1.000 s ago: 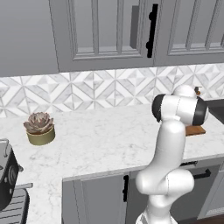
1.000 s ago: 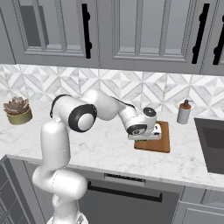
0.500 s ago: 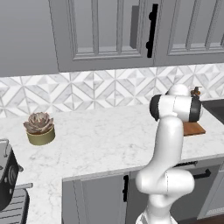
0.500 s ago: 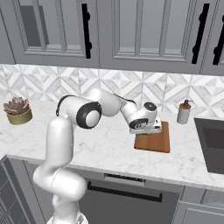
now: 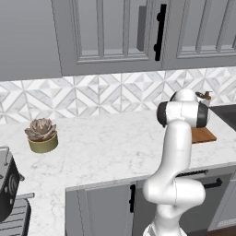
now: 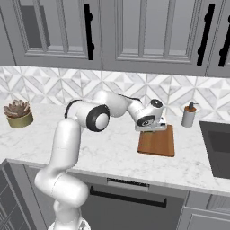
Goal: Pick up the sponge from the counter and clean the cutting board by briefly scrubbing or pressing down on the cutting board. Once finished, release the sponge.
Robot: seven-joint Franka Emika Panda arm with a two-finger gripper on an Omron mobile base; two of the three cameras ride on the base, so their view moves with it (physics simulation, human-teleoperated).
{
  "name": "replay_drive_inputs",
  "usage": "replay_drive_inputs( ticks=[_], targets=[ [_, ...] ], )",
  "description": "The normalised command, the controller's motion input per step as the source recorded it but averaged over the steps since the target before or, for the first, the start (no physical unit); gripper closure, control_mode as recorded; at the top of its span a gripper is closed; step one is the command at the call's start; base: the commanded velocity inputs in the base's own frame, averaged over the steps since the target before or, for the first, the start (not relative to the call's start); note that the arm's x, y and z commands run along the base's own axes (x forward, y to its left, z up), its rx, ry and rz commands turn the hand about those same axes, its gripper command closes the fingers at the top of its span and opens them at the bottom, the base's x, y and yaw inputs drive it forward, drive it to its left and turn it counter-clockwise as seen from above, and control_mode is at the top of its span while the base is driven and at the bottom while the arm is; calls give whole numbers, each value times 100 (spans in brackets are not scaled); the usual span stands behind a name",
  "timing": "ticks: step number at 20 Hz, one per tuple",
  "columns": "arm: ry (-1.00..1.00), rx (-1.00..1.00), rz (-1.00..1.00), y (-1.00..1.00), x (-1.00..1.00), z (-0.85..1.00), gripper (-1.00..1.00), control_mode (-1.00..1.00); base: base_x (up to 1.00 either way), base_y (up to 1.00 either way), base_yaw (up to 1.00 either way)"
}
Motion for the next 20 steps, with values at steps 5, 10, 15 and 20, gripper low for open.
replay_drive_inputs(
  ticks=[5,10,15,20],
  targets=[
    [-6,0,0,-21,0,0,100,-100,0,0,0],
    [-5,0,0,-34,0,0,100,-100,0,0,0],
    [0,0,0,-17,-27,-2,100,-100,0,0,0],
    [1,2,0,0,-87,-15,100,-100,0,0,0]
  ],
)
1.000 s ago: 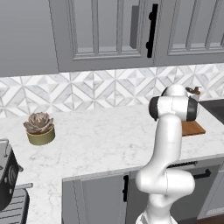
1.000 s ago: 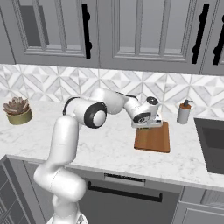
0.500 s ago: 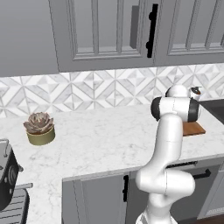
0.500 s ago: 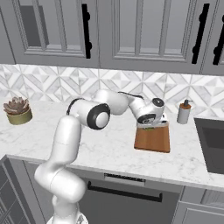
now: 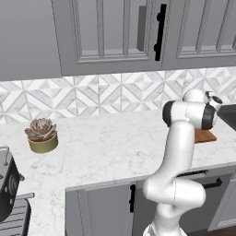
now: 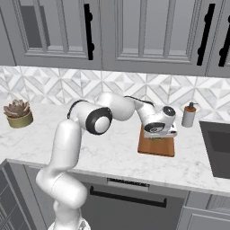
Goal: Pick up the sponge from the counter and clean the cutting board by briefly scrubbing or pressing down on the cutting board. Once finished, release the sponge.
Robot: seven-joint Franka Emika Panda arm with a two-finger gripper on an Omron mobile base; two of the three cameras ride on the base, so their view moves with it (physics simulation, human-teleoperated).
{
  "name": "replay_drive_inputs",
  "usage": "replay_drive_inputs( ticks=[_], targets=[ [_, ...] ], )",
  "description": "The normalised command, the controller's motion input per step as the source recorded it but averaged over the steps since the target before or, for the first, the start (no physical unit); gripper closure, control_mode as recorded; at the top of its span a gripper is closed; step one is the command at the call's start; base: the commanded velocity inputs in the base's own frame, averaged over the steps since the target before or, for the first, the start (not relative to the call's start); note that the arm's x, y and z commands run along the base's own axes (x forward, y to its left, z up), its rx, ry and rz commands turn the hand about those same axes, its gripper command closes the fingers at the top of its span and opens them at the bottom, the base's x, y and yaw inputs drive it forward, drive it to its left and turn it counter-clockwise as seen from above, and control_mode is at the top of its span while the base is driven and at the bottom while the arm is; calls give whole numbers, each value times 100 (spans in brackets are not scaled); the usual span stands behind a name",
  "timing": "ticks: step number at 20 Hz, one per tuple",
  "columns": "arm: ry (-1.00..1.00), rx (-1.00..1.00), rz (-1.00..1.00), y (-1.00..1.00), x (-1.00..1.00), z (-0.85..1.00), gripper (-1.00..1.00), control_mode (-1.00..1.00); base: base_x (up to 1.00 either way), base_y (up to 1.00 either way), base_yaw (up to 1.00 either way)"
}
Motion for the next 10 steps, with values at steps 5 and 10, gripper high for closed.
replay_drive_inputs(
  ticks=[5,10],
  targets=[
    [6,7,0,0,-100,-26,100,-100,0,0,0],
    [2,2,0,0,-100,-22,100,-100,0,0,0]
  ],
)
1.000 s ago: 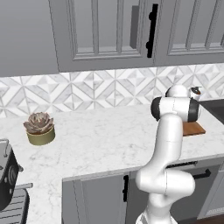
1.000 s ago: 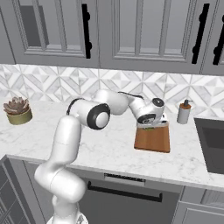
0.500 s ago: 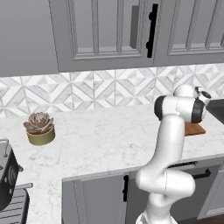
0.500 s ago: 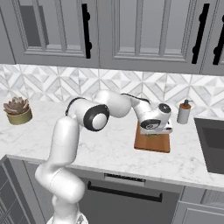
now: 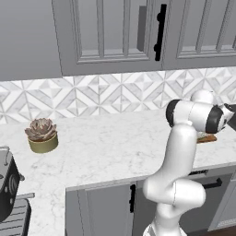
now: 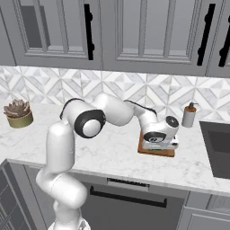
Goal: Pick up the sponge from the counter and clean the cutting board by briefly scrubbing or pressing down on the cutting board. Once finished, release the sponge.
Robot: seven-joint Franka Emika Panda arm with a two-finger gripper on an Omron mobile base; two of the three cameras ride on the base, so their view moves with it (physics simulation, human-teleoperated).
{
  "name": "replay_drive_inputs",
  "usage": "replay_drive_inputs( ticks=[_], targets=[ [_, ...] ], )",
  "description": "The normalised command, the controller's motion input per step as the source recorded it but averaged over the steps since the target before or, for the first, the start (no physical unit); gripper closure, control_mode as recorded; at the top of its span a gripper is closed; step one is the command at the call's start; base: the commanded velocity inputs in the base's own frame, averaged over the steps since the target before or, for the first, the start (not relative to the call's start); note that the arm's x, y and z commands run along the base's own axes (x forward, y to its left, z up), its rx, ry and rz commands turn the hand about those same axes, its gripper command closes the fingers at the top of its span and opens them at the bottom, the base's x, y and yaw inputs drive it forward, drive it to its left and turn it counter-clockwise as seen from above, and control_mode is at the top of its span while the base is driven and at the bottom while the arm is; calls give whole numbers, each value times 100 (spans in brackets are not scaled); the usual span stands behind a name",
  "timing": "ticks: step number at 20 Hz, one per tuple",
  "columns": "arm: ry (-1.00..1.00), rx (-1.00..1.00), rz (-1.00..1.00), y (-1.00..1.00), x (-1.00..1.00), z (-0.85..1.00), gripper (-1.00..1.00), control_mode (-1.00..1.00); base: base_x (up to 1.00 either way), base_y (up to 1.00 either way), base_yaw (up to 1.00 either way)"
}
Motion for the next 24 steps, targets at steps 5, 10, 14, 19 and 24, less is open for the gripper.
replay_drive_inputs(
  ticks=[5,10,14,19,24],
  targets=[
    [0,1,0,-4,-79,-11,100,-100,0,0,0],
    [0,0,0,-38,4,-3,100,-100,0,0,0],
    [0,0,0,-58,33,0,100,-100,0,0,0],
    [0,0,0,-59,19,3,100,-100,0,0,0],
    [0,0,0,-47,0,8,100,-100,0,0,0]
  ],
)
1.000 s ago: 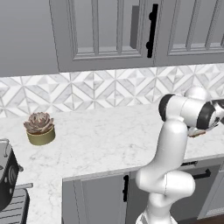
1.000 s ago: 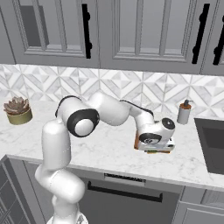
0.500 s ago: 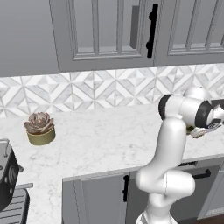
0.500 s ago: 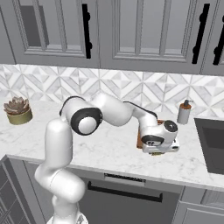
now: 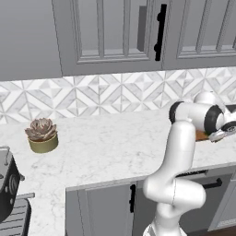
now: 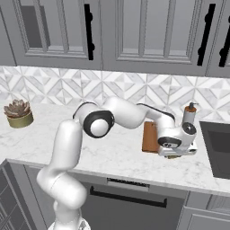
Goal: Pick up the sponge from the counter and clean the cutting board by briefly scrubbing or pressing down on the cutting board. Once finished, release the sponge.
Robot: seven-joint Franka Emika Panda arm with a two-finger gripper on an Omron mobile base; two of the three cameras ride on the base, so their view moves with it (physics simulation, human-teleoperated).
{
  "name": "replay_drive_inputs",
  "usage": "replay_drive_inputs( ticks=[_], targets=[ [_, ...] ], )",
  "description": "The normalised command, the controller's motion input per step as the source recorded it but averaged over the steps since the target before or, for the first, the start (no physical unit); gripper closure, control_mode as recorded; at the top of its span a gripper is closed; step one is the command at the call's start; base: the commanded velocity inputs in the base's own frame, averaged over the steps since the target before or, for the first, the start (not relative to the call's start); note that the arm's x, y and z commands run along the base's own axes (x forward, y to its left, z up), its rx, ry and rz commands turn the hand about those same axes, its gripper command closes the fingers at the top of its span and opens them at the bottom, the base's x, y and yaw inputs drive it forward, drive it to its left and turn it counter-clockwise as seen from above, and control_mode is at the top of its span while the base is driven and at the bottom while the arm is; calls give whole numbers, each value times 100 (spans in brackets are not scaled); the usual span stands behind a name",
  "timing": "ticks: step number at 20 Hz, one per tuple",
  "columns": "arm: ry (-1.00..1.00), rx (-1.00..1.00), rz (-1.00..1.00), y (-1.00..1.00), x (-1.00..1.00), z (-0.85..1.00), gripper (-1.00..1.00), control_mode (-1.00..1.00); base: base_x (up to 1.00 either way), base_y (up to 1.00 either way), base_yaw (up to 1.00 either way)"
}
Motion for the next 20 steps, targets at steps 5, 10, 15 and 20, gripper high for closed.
replay_drive_inputs(
  ticks=[5,10,15,20],
  targets=[
    [0,0,2,-17,30,16,100,-100,0,0,0],
    [0,-6,13,34,62,25,100,-100,0,0,0],
    [0,0,14,41,64,0,100,-100,0,0,0],
    [0,0,12,5,41,0,100,-100,0,0,0]
  ],
)
